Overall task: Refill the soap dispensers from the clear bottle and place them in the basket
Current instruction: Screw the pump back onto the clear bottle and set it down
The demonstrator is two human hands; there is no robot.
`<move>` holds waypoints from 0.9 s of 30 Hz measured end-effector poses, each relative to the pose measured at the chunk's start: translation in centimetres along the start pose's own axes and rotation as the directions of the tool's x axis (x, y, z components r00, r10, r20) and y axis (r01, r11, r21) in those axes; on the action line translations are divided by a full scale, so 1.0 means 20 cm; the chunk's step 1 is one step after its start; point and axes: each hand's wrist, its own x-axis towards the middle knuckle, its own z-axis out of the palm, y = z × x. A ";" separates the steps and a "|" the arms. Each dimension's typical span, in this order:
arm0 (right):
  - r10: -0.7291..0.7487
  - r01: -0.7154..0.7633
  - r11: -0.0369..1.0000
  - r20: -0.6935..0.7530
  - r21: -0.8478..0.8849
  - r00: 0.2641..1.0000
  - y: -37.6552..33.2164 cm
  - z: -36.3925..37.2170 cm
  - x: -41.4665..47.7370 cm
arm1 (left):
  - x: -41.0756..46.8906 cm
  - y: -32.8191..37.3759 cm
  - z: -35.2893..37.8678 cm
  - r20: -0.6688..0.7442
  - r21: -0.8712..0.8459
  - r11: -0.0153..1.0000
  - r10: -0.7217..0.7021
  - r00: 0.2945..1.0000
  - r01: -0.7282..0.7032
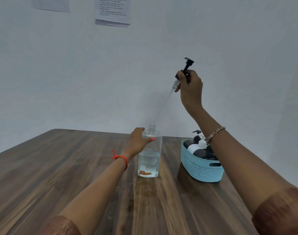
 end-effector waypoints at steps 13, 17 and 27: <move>0.249 -0.168 0.958 0.383 -0.233 0.890 0.28 0.16 -0.25 | 0.00 -0.04 0.01 0.016 -0.112 0.993 -0.022 1.000 0.024; 0.330 -0.217 0.932 0.429 -0.290 0.841 0.38 0.19 -0.36 | -0.01 -0.04 0.04 0.047 -0.156 0.987 -0.037 0.998 0.044; 0.370 -0.289 0.918 0.323 -0.273 0.871 0.41 0.23 -0.41 | -0.04 -0.09 0.10 0.043 -0.237 0.971 -0.025 0.999 0.035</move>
